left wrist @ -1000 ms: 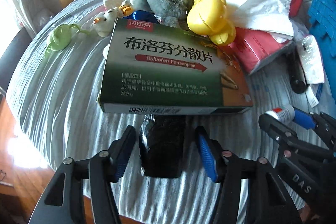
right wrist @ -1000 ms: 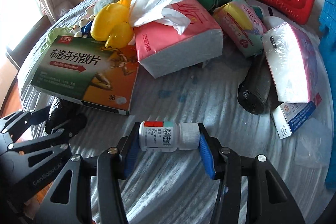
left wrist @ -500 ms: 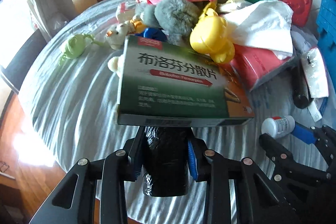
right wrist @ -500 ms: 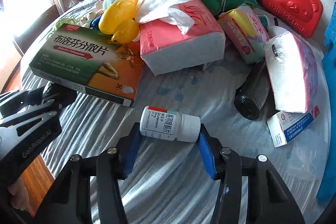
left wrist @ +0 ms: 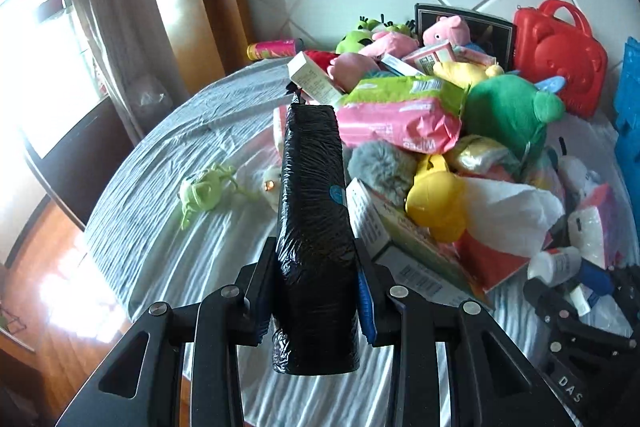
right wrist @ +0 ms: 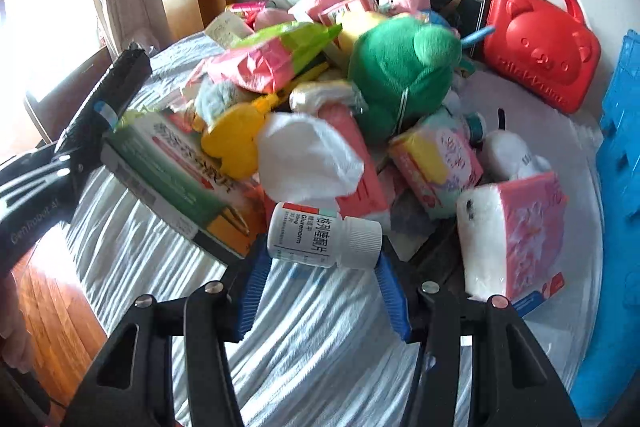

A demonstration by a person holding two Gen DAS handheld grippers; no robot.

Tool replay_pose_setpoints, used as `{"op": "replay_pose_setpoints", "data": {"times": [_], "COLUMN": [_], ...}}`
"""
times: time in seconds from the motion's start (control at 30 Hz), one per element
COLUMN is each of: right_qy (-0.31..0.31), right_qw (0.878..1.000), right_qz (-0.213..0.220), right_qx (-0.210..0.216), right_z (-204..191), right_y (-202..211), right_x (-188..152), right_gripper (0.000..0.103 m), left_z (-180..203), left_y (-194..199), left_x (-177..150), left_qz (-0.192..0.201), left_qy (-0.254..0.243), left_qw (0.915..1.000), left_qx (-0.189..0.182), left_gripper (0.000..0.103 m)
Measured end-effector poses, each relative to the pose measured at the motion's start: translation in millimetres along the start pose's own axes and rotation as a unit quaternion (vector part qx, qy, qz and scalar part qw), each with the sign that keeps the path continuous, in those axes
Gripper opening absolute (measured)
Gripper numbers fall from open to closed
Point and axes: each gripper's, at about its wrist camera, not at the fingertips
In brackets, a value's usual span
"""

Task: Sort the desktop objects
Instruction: 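Carry the black bundle and white pill bottle over the blue crate with both tools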

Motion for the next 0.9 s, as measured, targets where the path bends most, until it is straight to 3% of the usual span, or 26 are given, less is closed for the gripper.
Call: {"op": "replay_pose_setpoints", "data": {"times": [0.23, 0.43, 0.9], "right_qy": [-0.013, -0.019, -0.055], "right_qw": [0.999, 0.999, 0.992], "right_qz": [0.035, 0.048, 0.091], "right_qx": [-0.008, -0.018, -0.073], "right_z": [-11, -25, -28], "right_y": [16, 32, 90], "right_x": [42, 53, 67], "right_gripper": [0.052, 0.052, 0.052], "left_z": [3, 2, 9], "left_y": [2, 4, 50], "left_x": [7, 6, 20], "left_qz": [-0.007, -0.014, 0.02], "left_qy": [-0.008, -0.015, -0.053], "left_qw": [0.9994, 0.9985, 0.9921], "left_qx": [-0.032, -0.05, -0.112], "left_gripper": [0.033, 0.033, 0.033]}}
Point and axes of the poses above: each gripper's, at about its wrist camera, not at the fingertips, and y roughly against the way its jaws point, z to its right, x to its top, and after that the axes turned 15 degrees about -x, right-handed
